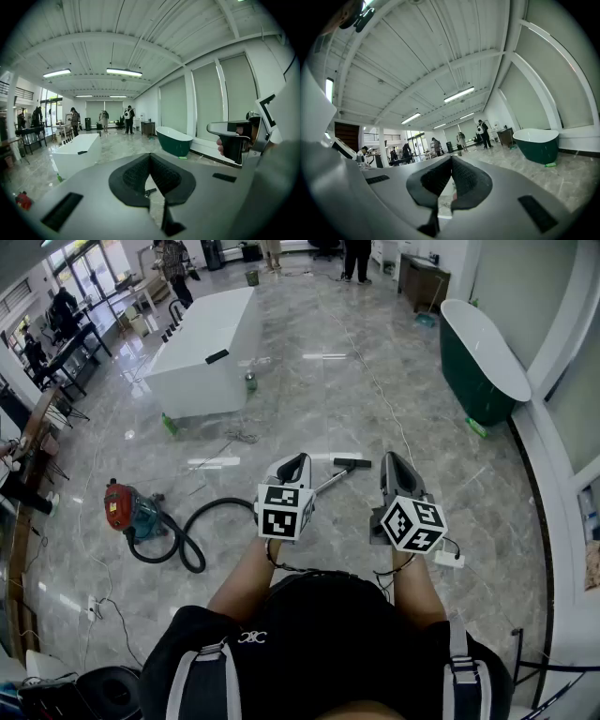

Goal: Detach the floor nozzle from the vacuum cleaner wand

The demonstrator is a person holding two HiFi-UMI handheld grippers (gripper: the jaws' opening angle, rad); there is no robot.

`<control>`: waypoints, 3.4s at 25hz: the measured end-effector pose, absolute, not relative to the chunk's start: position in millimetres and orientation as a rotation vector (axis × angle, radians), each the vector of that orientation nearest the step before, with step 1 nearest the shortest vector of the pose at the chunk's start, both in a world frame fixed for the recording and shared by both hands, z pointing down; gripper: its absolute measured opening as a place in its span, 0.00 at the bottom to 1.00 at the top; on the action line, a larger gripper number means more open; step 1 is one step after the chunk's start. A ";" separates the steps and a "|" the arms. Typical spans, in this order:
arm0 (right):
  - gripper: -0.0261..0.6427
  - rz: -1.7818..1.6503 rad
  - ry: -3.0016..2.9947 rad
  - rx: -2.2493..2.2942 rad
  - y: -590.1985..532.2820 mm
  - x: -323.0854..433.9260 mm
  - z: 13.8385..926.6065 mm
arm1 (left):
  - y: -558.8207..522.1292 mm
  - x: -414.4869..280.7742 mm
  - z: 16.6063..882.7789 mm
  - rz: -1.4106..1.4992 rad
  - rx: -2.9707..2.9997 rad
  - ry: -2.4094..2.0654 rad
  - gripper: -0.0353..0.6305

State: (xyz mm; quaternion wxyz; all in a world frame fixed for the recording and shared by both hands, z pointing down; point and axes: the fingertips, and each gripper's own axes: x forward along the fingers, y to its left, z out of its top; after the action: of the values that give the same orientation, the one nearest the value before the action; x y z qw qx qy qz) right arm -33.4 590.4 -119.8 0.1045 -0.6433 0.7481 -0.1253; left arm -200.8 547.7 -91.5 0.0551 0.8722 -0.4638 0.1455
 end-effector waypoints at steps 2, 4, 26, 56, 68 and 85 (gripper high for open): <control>0.06 -0.386 2.196 -1.896 589.0 -21.0 -116.6 | 546.6 -190.4 -90.2 0.449 2.645 -1.416 0.06; 0.06 -0.395 2.183 -1.895 587.0 -8.1 -115.1 | 544.1 -179.4 -89.5 0.453 2.646 -1.423 0.06; 0.06 -0.445 2.113 -1.961 428.3 76.9 -76.2 | 356.4 -92.2 -43.3 0.526 2.668 -1.323 0.06; 0.06 -0.798 2.192 -1.953 22.2 169.8 7.5 | -14.1 -4.8 102.5 0.923 2.489 -1.007 0.06; 0.06 -1.055 2.626 -1.892 -6.1 154.8 235.3 | 19.6 -15.9 442.8 1.231 2.113 -0.797 0.24; 0.06 -1.503 2.571 -1.665 -6.4 157.1 607.8 | 96.8 -45.4 931.7 1.732 1.931 -0.616 0.40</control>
State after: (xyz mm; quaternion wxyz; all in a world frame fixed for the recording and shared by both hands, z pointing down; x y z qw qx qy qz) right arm 157.1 -6.4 607.8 -0.1348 -0.4835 0.7467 -0.4365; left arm -45.4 96.8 931.7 0.2357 0.7039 -0.2247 0.6313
